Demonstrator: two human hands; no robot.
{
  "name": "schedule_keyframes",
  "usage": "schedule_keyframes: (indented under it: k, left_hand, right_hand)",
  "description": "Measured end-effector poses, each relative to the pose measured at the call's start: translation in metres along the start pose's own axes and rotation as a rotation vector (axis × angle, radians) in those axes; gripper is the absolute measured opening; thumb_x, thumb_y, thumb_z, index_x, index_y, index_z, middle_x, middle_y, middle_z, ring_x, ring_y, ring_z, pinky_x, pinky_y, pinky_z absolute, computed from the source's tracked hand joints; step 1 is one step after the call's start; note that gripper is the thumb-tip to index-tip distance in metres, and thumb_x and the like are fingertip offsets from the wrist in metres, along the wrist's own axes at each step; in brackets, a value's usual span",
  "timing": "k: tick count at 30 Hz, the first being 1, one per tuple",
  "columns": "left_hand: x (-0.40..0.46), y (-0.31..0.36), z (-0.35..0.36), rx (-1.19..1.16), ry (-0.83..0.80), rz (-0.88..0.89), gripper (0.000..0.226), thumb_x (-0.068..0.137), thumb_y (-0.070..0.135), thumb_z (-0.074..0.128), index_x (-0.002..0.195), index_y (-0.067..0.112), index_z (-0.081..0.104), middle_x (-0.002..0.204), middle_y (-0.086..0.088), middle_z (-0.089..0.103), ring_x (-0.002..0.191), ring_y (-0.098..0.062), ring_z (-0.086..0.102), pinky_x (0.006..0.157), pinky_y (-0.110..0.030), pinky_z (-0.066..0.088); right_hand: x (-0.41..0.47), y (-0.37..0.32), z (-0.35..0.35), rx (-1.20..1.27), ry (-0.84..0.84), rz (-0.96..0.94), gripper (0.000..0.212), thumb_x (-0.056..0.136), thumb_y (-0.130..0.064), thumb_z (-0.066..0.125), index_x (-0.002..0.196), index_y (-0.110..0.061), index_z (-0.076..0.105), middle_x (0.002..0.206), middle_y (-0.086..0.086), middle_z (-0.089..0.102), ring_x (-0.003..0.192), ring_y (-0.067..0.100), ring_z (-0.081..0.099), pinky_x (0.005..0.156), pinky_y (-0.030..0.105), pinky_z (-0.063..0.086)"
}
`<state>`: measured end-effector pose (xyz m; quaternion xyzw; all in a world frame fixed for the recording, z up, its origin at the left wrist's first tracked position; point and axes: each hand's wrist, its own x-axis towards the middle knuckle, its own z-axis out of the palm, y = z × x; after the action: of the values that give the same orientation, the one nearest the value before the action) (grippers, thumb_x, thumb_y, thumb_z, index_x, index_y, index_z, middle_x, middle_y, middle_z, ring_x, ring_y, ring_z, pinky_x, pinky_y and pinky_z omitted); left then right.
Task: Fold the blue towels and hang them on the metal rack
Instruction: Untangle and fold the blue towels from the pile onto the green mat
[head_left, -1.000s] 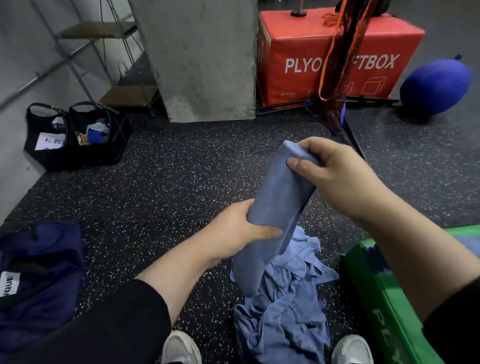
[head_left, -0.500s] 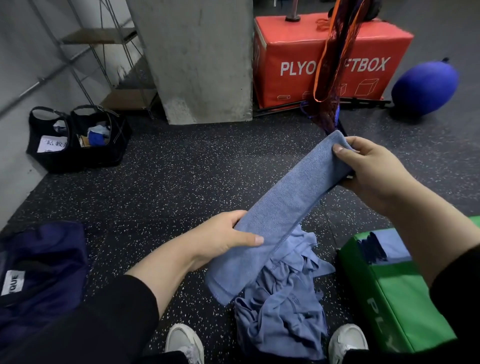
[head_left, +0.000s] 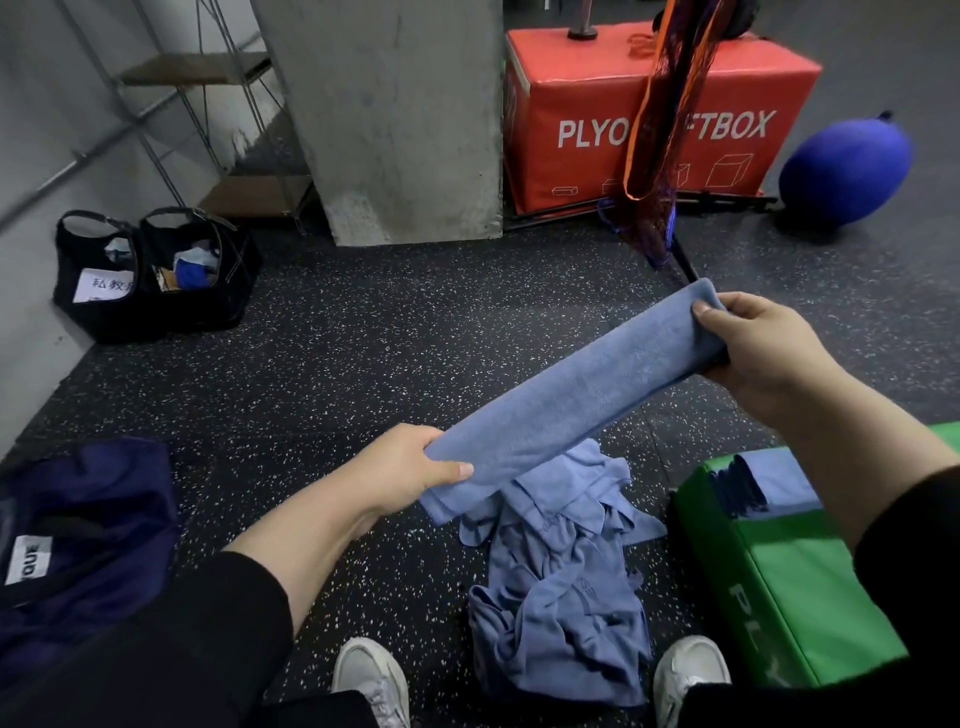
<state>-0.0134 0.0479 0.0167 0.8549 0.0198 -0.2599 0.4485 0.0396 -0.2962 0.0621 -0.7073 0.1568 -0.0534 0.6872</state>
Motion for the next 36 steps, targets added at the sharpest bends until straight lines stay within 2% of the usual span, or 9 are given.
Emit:
schedule_keyframes:
  k: [8,11,14,18,20,24,29,33,36]
  left_hand:
    - [0.004,0.008,-0.003,-0.133,0.065,0.058,0.021,0.088,0.024,0.077,0.087,0.005,0.069,0.083,-0.006,0.074,0.073,-0.018,0.062,0.072,-0.035,0.045]
    - [0.006,0.031,0.008,-0.234,-0.006,0.096,0.021,0.088,0.019,0.077,0.098,0.001,0.073,0.094,-0.016,0.077,0.08,-0.021,0.068,0.078,-0.037,0.049]
    - [0.01,0.067,0.042,-0.361,-0.058,0.162,0.012,0.091,0.013,0.073,0.097,0.003,0.073,0.087,-0.012,0.077,0.078,-0.018,0.071,0.07,-0.026,0.054]
    - [0.03,0.113,0.107,-0.542,-0.166,0.133,0.024,0.092,0.011,0.072,0.11,-0.004,0.069,0.108,-0.022,0.074,0.101,-0.036,0.072,0.093,-0.046,0.057]
    - [0.038,0.131,0.143,-0.572,-0.202,0.115,0.01,0.092,0.008,0.07,0.096,-0.001,0.067,0.101,-0.021,0.071,0.094,-0.035,0.069,0.089,-0.045,0.056]
    - [0.056,0.149,0.216,-0.597,-0.216,0.04,0.031,0.093,0.004,0.067,0.069,0.017,0.052,0.071,-0.005,0.064,0.065,-0.016,0.062,0.061,-0.025,0.053]
    - [0.089,0.13,0.296,-0.55,-0.266,-0.141,0.019,0.094,0.005,0.063,0.081,0.017,0.057,0.076,-0.002,0.065,0.063,-0.012,0.061,0.056,-0.024,0.053]
    - [0.112,0.11,0.348,-0.519,-0.26,-0.288,0.021,0.094,0.004,0.063,0.081,0.018,0.054,0.075,-0.001,0.056,0.068,-0.015,0.053,0.057,-0.027,0.052]
    - [0.128,0.096,0.38,-0.508,-0.271,-0.366,0.021,0.095,0.003,0.062,0.082,0.018,0.055,0.073,-0.002,0.055,0.067,-0.016,0.054,0.06,-0.03,0.049]
  right_hand:
    - [0.008,0.007,-0.033,0.063,0.036,0.085,0.009,0.101,-0.013,0.057,0.099,-0.009,0.065,0.103,0.014,0.068,0.097,0.026,0.066,0.082,0.044,0.058]
    - [0.006,-0.003,-0.07,0.026,0.046,0.111,0.009,0.102,-0.013,0.057,0.099,-0.011,0.065,0.103,0.013,0.068,0.092,0.024,0.067,0.07,0.036,0.06]
    - [-0.001,-0.02,-0.124,-0.048,0.081,0.105,0.01,0.101,-0.015,0.058,0.095,-0.013,0.065,0.093,0.008,0.068,0.08,0.018,0.068,0.06,0.027,0.06]
    - [-0.01,-0.032,-0.205,-0.146,0.165,0.126,0.008,0.099,-0.014,0.06,0.093,-0.013,0.065,0.091,0.007,0.067,0.079,0.017,0.065,0.058,0.026,0.06]
    - [-0.014,-0.025,-0.245,-0.231,0.212,0.171,0.009,0.099,-0.01,0.059,0.092,-0.013,0.064,0.09,0.007,0.065,0.079,0.018,0.063,0.06,0.03,0.06]
    - [-0.019,0.011,-0.31,-0.345,0.282,0.271,0.013,0.099,-0.002,0.054,0.097,-0.009,0.065,0.091,0.01,0.064,0.079,0.02,0.061,0.064,0.033,0.054]
    - [-0.015,0.091,-0.361,-0.417,0.322,0.444,0.015,0.096,0.002,0.053,0.092,-0.009,0.063,0.095,0.014,0.061,0.078,0.02,0.057,0.07,0.034,0.051]
    - [0.002,0.153,-0.39,-0.468,0.394,0.547,0.024,0.097,0.003,0.055,0.12,0.004,0.062,0.102,0.017,0.058,0.072,0.019,0.054,0.063,0.032,0.05]
    - [0.02,0.19,-0.407,-0.511,0.433,0.574,0.025,0.096,0.0,0.061,0.12,0.007,0.064,0.098,0.017,0.06,0.07,0.021,0.055,0.056,0.029,0.051]
